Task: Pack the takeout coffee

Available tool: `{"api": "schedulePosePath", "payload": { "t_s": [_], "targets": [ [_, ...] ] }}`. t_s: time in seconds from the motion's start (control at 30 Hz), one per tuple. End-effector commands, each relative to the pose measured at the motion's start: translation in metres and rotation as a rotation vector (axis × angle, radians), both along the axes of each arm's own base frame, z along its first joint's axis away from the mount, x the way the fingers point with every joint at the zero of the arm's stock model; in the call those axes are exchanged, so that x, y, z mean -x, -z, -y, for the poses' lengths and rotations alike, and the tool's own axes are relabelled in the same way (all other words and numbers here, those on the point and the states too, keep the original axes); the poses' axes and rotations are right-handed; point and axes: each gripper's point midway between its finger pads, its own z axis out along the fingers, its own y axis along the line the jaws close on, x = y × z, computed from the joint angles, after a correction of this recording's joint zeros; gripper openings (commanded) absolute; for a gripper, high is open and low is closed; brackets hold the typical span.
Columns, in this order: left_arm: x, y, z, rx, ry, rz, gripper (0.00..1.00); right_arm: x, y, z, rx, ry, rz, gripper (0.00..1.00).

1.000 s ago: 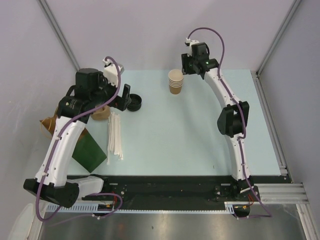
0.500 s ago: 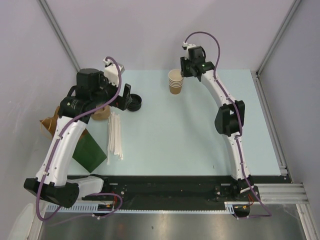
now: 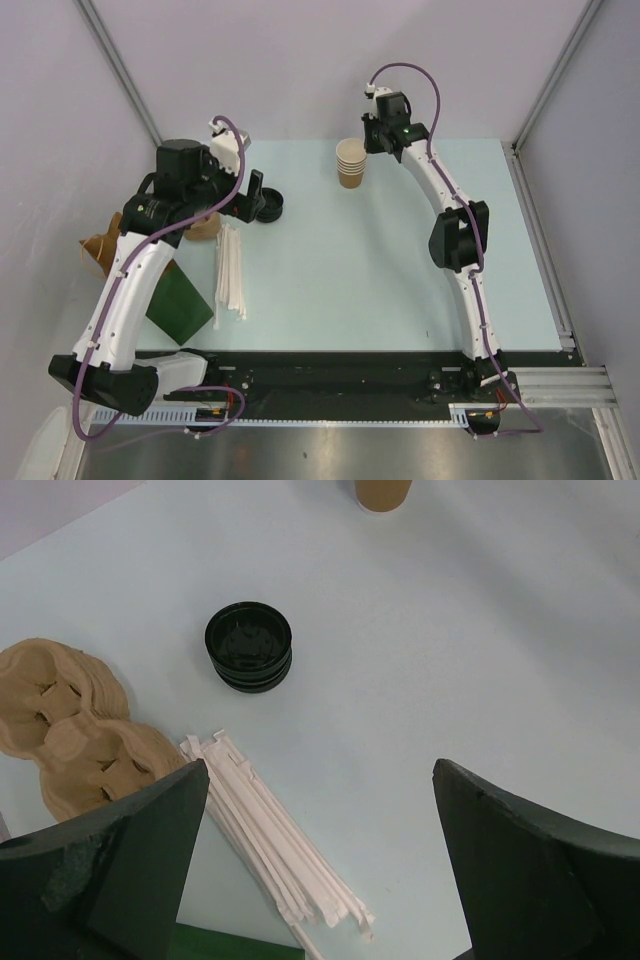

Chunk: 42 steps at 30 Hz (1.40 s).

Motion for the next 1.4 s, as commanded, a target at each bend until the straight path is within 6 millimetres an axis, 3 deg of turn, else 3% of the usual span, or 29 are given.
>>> {"api": "schedulePosePath", "payload": {
  "t_s": [0.0,0.17,0.47,0.6,0.87,1.17,1.37],
  "targets": [
    [0.001,-0.014,0.006,0.039,0.015,0.046,1.0,-0.008,-0.024,-0.008,-0.028,0.008,0.071,0.22],
    [0.001,-0.013,0.006,0.036,0.014,0.042,1.0,-0.01,-0.016,-0.008,-0.028,0.012,0.059,0.23],
    [-0.001,-0.012,0.006,0.033,0.014,0.043,1.0,-0.011,-0.017,-0.004,-0.038,0.022,0.053,0.0],
    [-0.001,-0.014,0.006,0.034,0.015,0.046,0.99,-0.008,-0.025,-0.002,-0.083,0.017,0.044,0.0],
    [0.0,-0.013,0.006,0.034,0.016,0.041,1.0,0.009,-0.074,-0.005,-0.217,-0.025,0.054,0.0],
    [-0.003,-0.012,0.009,0.037,0.022,0.034,1.0,0.013,-0.085,-0.005,-0.256,-0.037,0.05,0.0],
    [-0.005,-0.011,0.012,0.047,0.032,0.028,1.0,0.02,-0.078,-0.008,-0.342,-0.064,-0.019,0.0]
  ]
}}
